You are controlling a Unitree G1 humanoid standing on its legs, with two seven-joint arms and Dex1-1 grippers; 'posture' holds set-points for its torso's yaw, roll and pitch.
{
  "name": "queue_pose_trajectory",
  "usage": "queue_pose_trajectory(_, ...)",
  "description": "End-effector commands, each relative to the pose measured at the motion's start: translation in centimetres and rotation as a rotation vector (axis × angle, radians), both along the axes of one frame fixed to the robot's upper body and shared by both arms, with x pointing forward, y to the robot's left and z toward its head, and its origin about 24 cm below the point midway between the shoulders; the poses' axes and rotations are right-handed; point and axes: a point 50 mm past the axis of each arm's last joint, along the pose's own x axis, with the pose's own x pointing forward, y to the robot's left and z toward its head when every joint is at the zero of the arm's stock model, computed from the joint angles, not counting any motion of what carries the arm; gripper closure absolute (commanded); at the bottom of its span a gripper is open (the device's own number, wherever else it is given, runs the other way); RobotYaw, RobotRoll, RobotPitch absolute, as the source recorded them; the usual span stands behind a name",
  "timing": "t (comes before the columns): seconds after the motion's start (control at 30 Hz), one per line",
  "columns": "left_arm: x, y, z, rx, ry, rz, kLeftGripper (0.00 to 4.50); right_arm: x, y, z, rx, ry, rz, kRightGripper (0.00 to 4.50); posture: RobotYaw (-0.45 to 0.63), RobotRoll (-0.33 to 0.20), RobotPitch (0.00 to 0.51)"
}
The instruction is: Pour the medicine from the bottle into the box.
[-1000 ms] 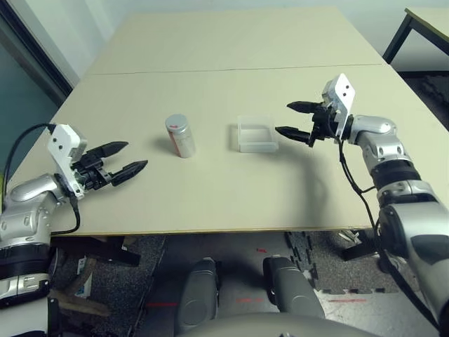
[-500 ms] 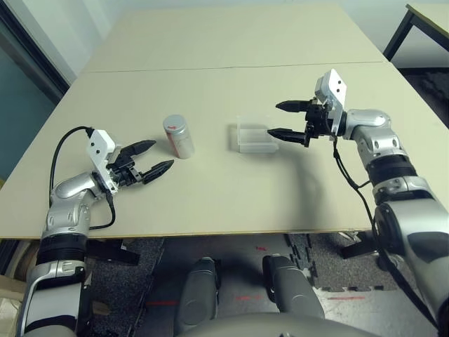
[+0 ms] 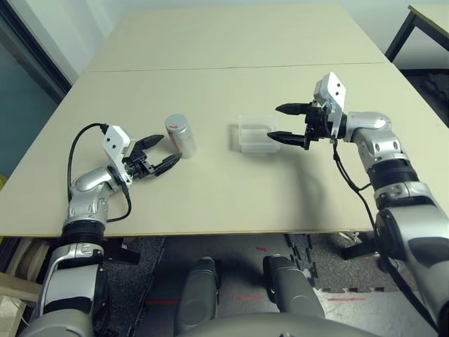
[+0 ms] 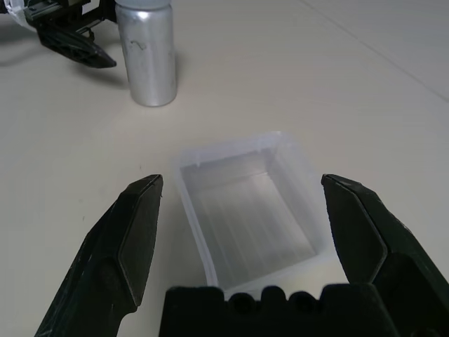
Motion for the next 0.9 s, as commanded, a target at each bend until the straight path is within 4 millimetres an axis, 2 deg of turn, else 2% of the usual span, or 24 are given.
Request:
queue_pose_trajectory(0.03, 0.7, -0.6, -0.4, 0.006, 0.010, -0.003, 0.01, -0.2, 0.2, 0.2, 0.001, -0.010, 0.007, 0.00, -0.10, 0.000, 0.111)
queue_pose_trajectory(0.37, 2.2, -2.5, -0.7, -0.020, 0.019, -0.024, 0.01, -0.6, 0.1, 0.1, 0.007, 0.000, -0.003, 0.00, -0.13, 0.000, 0.125)
queue_pose_trajectory(0.47, 2.3, -2.9, -0.7, -0.033, 0.033, -0.054, 0.91, -0.8, 0.3, 0.0, 0.007, 0.000, 0.002, 0.00, -0.13, 0.000, 0.122)
queue_pose_trajectory(0.53, 2.3, -2.8, -0.6, -0.032, 0.037, -0.067, 1.72, -0.8, 0.3, 0.2, 0.007, -0.001, 0.003, 0.00, -0.13, 0.000, 0.121)
queue_pose_trajectory(0.57, 2.3, -2.7, -0.5, -0.033, 0.041, -0.071, 1.82, -0.8, 0.3, 0.3, 0.007, -0.002, 0.002, 0.00, -0.13, 0.000, 0.121)
queue_pose_trajectory(0.73, 2.3, -2.5, 0.3, -0.041, 0.051, -0.137, 1.81, -0.7, 1.0, 1.1, 0.016, 0.013, 0.004, 0.00, -0.11, 0.000, 0.114)
queue_pose_trajectory(0.9, 1.9, -3.1, 1.7, -0.019, 0.075, -0.302, 1.81, -1.4, 3.7, 3.6, 0.061, 0.111, 0.112, 0.00, -0.08, 0.000, 0.109)
